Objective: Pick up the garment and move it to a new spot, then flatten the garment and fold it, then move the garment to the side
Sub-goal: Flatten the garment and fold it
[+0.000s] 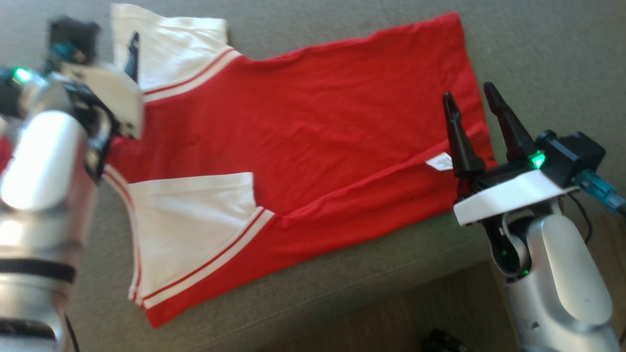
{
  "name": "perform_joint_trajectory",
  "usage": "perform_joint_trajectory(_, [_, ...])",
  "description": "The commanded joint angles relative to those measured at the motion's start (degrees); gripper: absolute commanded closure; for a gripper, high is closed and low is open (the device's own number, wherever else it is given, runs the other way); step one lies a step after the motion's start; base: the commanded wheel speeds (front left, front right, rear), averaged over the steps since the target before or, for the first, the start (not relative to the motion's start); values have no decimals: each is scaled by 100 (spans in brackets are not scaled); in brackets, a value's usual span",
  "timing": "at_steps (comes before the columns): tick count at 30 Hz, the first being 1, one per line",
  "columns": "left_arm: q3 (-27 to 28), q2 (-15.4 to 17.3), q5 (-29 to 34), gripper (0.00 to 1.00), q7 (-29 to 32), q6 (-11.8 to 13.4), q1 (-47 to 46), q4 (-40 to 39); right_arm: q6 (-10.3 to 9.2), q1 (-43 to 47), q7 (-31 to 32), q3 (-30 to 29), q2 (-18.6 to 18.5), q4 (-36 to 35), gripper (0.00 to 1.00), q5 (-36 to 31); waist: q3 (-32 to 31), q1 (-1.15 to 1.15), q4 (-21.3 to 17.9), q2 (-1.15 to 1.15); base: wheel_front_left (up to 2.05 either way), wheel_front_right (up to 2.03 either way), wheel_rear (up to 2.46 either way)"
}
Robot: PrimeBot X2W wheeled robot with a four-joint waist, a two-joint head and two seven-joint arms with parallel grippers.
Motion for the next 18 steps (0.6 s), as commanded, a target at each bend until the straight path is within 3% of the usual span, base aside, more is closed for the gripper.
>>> perform_joint_trajectory(1, [218, 305, -81, 0, 106, -129, -355, -47, -1, -162, -88, 153, 45, -121, 0, -42, 221, 0, -237, 0, 0, 0, 0])
perform_joint_trajectory(5, [235, 377, -276, 0, 518, -422, -751, 302, -1, -347, -215, 147, 57, 46, 0, -44, 294, 0, -364, 0, 0, 0, 0])
perform_joint_trajectory(9, [101, 546, -246, 0, 827, -559, -1023, 644, -1, -458, -307, 225, 62, 159, 0, 27, 344, 0, -476, 0, 0, 0, 0])
perform_joint_trajectory(18, [-146, 715, 48, 0, 943, -395, -1368, 1129, -1, -501, -440, 266, 63, 283, 0, 242, 427, 0, -581, 0, 0, 0, 0])
